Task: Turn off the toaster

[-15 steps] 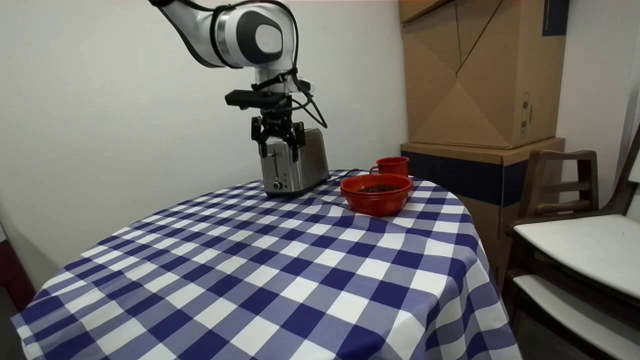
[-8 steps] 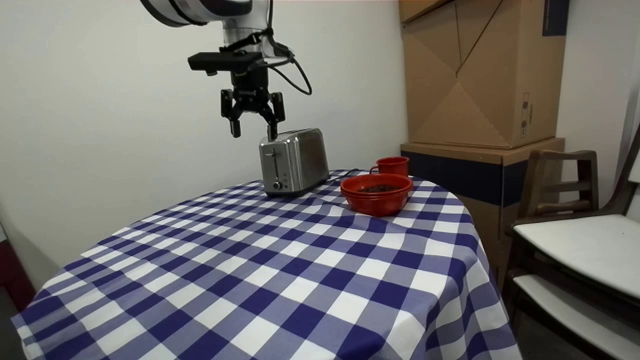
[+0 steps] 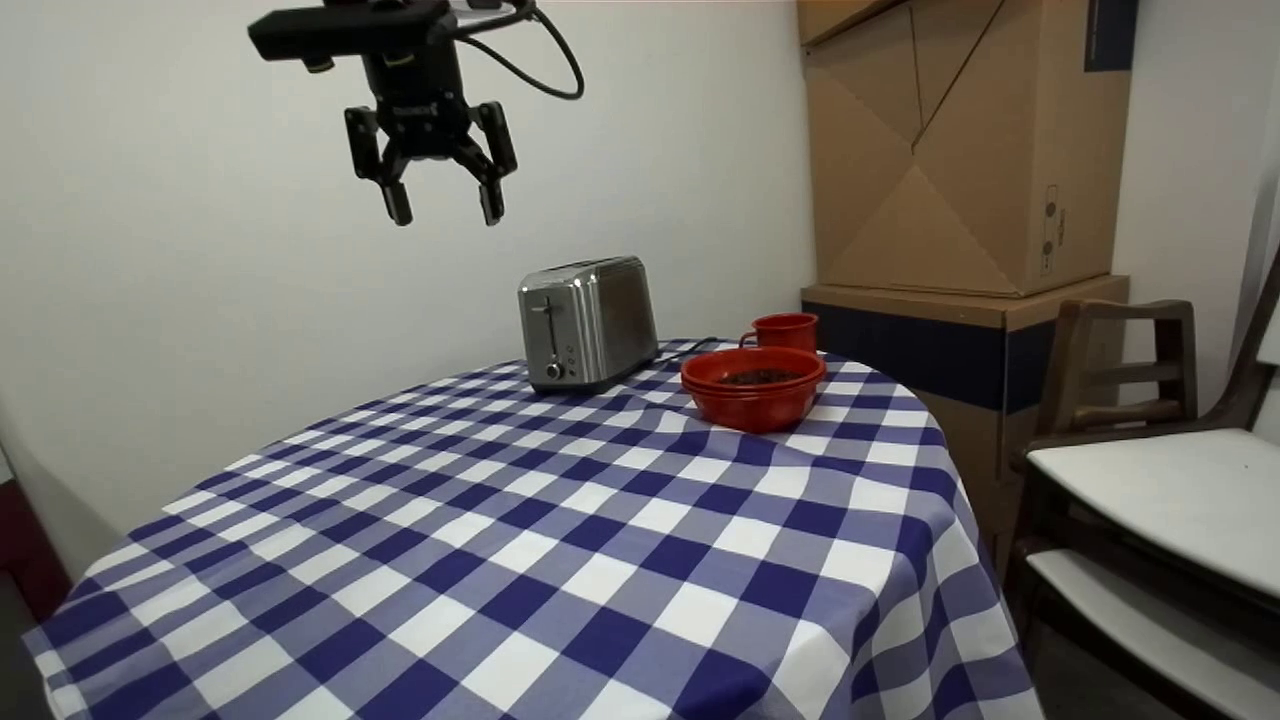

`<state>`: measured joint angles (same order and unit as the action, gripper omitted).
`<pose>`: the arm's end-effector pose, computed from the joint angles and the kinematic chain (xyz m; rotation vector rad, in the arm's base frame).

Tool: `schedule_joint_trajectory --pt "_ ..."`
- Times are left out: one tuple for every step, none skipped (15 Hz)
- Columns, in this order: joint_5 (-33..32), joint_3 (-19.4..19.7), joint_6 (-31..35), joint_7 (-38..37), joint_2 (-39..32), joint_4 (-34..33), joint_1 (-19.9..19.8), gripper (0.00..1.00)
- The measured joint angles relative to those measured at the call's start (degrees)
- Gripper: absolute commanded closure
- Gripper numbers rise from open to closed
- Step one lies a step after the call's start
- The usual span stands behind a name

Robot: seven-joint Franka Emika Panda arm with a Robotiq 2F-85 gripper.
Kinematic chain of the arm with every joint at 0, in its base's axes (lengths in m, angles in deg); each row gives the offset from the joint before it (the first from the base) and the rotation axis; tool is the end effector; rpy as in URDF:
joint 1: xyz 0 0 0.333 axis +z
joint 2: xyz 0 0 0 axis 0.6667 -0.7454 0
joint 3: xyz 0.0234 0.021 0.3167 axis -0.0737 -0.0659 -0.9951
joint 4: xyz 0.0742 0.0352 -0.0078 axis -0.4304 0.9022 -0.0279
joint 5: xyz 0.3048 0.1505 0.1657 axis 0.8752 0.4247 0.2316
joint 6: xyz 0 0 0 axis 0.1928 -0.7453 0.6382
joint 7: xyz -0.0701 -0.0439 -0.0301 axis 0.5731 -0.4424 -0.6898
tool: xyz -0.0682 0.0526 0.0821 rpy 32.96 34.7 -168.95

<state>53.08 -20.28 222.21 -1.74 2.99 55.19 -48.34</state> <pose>0.5464 -0.0238 0.3809 -2.9856 -0.2477 -0.3625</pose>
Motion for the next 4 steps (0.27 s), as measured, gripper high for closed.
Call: schedule_joint_trajectory --pt "0.08 0.00 0.17 0.15 1.36 1.33 0.00 0.00" --pt "0.10 0.00 0.30 0.20 1.95 1.96 0.00 0.00" --pt "0.10 0.00 0.41 0.23 2.19 2.29 0.00 0.00" --pt "0.11 0.00 0.47 0.25 2.17 2.39 0.00 0.00"
